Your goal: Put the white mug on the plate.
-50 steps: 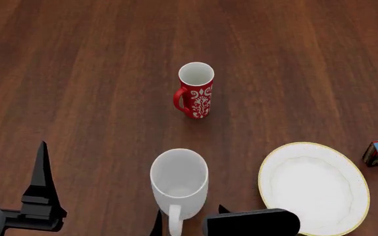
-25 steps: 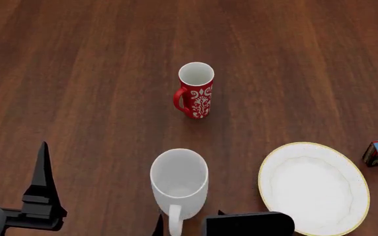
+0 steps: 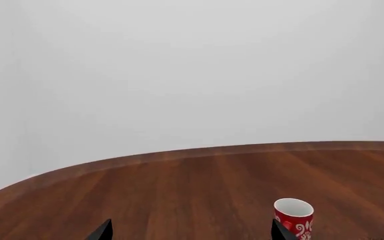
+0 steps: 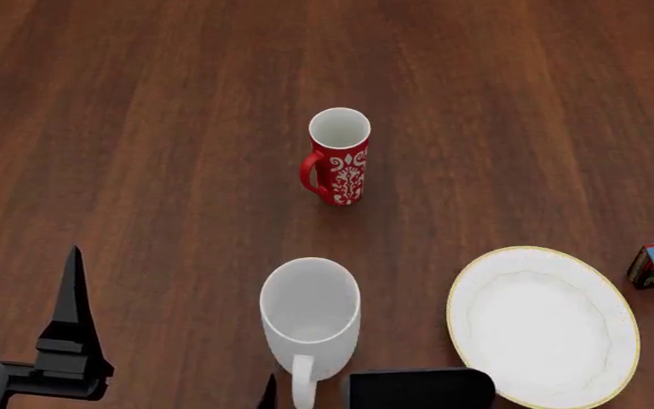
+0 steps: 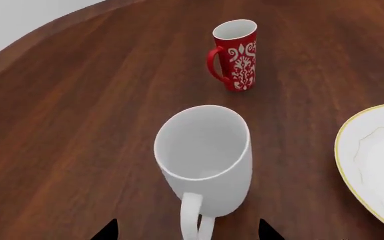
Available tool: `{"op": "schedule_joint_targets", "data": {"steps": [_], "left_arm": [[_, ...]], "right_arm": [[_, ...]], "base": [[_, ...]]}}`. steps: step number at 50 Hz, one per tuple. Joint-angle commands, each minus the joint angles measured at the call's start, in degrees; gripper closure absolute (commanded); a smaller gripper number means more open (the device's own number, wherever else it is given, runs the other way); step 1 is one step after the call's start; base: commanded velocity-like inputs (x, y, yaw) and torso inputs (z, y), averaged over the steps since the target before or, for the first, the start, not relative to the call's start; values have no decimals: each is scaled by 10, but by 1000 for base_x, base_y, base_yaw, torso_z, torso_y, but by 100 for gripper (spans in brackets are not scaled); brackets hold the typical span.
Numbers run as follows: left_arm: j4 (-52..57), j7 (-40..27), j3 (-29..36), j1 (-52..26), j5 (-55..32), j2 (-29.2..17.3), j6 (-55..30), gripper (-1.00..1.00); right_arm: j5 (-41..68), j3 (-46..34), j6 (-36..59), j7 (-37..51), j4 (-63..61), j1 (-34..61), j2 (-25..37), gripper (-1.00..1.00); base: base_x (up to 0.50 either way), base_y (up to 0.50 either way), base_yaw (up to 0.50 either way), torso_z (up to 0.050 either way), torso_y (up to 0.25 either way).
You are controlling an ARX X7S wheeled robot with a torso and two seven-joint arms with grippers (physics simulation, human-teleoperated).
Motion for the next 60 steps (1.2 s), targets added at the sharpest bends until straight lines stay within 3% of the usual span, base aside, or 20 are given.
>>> {"op": "schedule_joint_targets", "data": {"steps": [1, 60], "left_arm": [[-3, 0, 2, 0, -2, -1, 3, -100], [-39, 0, 5, -5, -12, -9, 26, -100]], "right_arm": [[4, -13, -6, 3, 16, 8, -1, -100], [19, -42, -65, 12, 125, 40, -2, -100]], "base": [[0, 0, 0, 0, 0], [0, 0, 0, 0, 0]]}}
